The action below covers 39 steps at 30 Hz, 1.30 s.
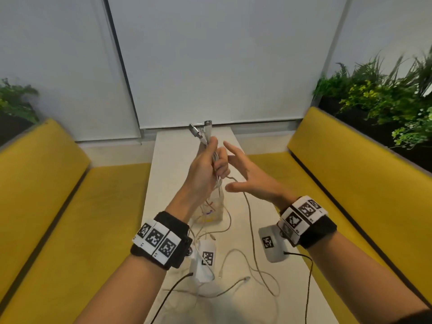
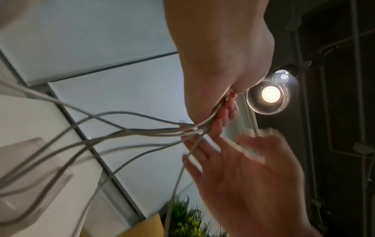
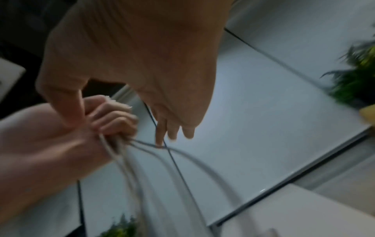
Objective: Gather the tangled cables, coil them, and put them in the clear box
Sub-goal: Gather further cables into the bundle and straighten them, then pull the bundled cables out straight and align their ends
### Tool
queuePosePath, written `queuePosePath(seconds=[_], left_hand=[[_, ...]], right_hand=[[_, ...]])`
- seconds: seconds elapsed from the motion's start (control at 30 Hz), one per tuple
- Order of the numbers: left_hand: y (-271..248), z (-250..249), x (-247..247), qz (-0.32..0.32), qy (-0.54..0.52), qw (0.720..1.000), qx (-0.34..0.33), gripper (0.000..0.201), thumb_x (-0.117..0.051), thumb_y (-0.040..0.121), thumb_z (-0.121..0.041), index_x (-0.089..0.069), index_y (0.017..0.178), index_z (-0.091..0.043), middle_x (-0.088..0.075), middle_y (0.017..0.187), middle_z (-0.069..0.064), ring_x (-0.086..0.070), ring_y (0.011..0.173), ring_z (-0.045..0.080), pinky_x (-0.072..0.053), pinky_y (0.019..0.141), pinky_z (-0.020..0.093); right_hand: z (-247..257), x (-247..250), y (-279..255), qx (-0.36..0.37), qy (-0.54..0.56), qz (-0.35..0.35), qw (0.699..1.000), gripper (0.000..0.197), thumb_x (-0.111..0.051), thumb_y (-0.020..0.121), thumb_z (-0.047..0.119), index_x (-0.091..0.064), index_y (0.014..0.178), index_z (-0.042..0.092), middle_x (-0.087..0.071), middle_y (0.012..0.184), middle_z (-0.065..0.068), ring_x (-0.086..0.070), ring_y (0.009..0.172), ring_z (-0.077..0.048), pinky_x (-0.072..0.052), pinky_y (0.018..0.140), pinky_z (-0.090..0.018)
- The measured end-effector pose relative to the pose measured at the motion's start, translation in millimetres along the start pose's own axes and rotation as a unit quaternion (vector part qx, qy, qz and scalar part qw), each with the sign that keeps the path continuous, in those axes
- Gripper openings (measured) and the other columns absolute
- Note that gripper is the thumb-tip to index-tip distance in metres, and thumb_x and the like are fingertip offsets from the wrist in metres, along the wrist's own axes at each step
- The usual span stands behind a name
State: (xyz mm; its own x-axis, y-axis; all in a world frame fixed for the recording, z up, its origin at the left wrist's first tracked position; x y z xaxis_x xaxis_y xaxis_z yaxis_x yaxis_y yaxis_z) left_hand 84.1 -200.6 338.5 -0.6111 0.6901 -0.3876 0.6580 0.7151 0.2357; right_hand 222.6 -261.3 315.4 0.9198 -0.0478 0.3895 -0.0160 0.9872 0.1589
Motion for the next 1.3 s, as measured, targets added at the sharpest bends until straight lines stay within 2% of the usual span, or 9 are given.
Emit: queuePosePath(seconds=[0.1, 0.2, 0.3, 0.43, 0.53, 0.7, 0.83, 1.03, 1.3], left_hand=[[-4.5, 4.8, -7.3, 0.01, 0.036, 0.999, 0.008, 0.042, -0.034, 0.108, -0.037, -0.042, 0.074, -0.013, -0.031, 0.06, 0.006, -0.035, 0.053, 0.018, -0.039, 0.058, 0.029], [-5.5, -3.5, -2.3, 0.031, -0.044, 0.999, 0.003, 0.04, -0.036, 0.108, -0.028, -0.046, 0.072, -0.013, -0.033, 0.06, 0.005, -0.041, 0.05, 0.019, -0.043, 0.056, 0.033], [-4.4, -18.9, 8.6, 0.05, -0.116, 0.992, -0.007, 0.043, -0.033, 0.108, -0.027, -0.045, 0.069, -0.017, -0.031, 0.056, 0.0, -0.031, 0.044, 0.012, -0.032, 0.044, 0.025], [-1.7, -39.4, 17.0, 0.044, -0.165, 0.985, -0.025, 0.036, -0.031, 0.108, -0.027, -0.038, 0.074, -0.017, -0.029, 0.054, -0.004, -0.019, 0.044, 0.009, -0.022, 0.038, 0.021], [-3.0, -43.0, 14.8, 0.023, -0.163, 0.986, -0.034, 0.038, -0.031, 0.108, -0.024, -0.038, 0.071, -0.017, -0.029, 0.051, -0.005, -0.02, 0.04, 0.007, -0.019, 0.036, 0.021], [-0.1, -53.2, 12.3, 0.0, -0.157, 0.986, -0.054, 0.038, -0.03, 0.107, -0.02, -0.033, 0.069, -0.019, -0.027, 0.049, -0.006, -0.018, 0.038, 0.006, -0.017, 0.035, 0.02], [-1.1, -69.8, 15.0, -0.012, -0.169, 0.982, -0.084, 0.035, -0.03, 0.107, -0.024, -0.033, 0.072, -0.02, -0.025, 0.048, -0.007, -0.01, 0.041, 0.01, -0.012, 0.037, 0.022], [-5.5, -78.4, 18.3, -0.02, -0.149, 0.983, -0.109, 0.03, -0.037, 0.103, -0.023, -0.035, 0.073, -0.02, -0.02, 0.051, -0.005, -0.01, 0.043, 0.011, -0.011, 0.039, 0.024], [-16.8, -91.0, 26.4, -0.035, -0.134, 0.982, -0.131, 0.029, -0.041, 0.1, -0.028, -0.035, 0.073, -0.02, -0.016, 0.056, -0.003, -0.012, 0.044, 0.011, -0.013, 0.041, 0.025]], right_hand=[[4.2, -16.9, 5.9, 0.014, 0.091, 0.03, 0.995, 0.06, -0.066, 0.081, -0.011, -0.041, 0.135, 0.0, -0.054, 0.121, -0.03, -0.058, 0.116, -0.03, -0.052, 0.098, -0.047], [-7.6, -27.1, 0.7, -0.014, 0.15, 0.04, 0.988, 0.003, -0.062, 0.091, -0.001, -0.064, 0.094, -0.001, -0.061, 0.076, -0.02, -0.06, 0.071, -0.03, -0.055, 0.066, -0.029], [-27.5, -33.6, -6.7, -0.034, 0.118, 0.052, 0.991, 0.036, -0.061, 0.096, 0.015, -0.056, 0.06, 0.017, -0.047, 0.052, 0.002, -0.043, 0.046, -0.012, -0.039, 0.05, -0.021], [-45.7, -38.2, -15.3, -0.072, 0.207, 0.045, 0.975, 0.043, -0.06, 0.095, 0.017, -0.044, 0.056, 0.019, -0.029, 0.049, 0.002, -0.024, 0.045, -0.014, -0.029, 0.047, -0.025], [-51.2, -39.6, -18.4, -0.093, 0.213, 0.06, 0.971, 0.041, -0.063, 0.091, 0.012, -0.043, 0.056, 0.018, -0.031, 0.047, 0.003, -0.026, 0.042, -0.013, -0.026, 0.046, -0.027], [-60.3, -25.5, -20.1, -0.125, 0.098, 0.054, 0.986, 0.043, -0.066, 0.093, 0.02, -0.047, 0.054, 0.019, -0.039, 0.051, 0.001, -0.038, 0.047, -0.015, -0.039, 0.052, -0.025], [-70.1, -8.4, -23.4, -0.117, 0.035, 0.052, 0.991, 0.045, -0.068, 0.092, 0.026, -0.043, 0.055, 0.023, -0.033, 0.053, 0.0, -0.029, 0.047, -0.012, -0.028, 0.05, -0.023], [-87.3, 20.7, -19.8, -0.132, -0.08, 0.007, 0.988, 0.058, -0.072, 0.074, 0.064, -0.044, 0.058, 0.017, -0.033, 0.057, -0.005, -0.027, 0.051, -0.02, -0.023, 0.051, -0.033], [-110.2, 35.5, -21.9, -0.131, -0.123, -0.014, 0.984, 0.049, -0.07, 0.085, 0.047, -0.044, 0.058, 0.016, -0.033, 0.052, 0.004, -0.026, 0.047, -0.012, -0.022, 0.047, -0.025]])
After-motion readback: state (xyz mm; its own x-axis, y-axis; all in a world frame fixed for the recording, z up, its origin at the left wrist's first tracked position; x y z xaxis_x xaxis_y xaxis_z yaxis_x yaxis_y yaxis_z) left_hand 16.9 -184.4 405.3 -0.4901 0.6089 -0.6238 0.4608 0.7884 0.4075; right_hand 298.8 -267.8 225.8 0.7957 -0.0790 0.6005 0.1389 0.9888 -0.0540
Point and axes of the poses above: each hand's wrist, its own y-axis towards the middle knuckle, its own x-axis out of the back of the hand, z = x × y, the point moved 1 cm from there along y, towards the middle knuckle
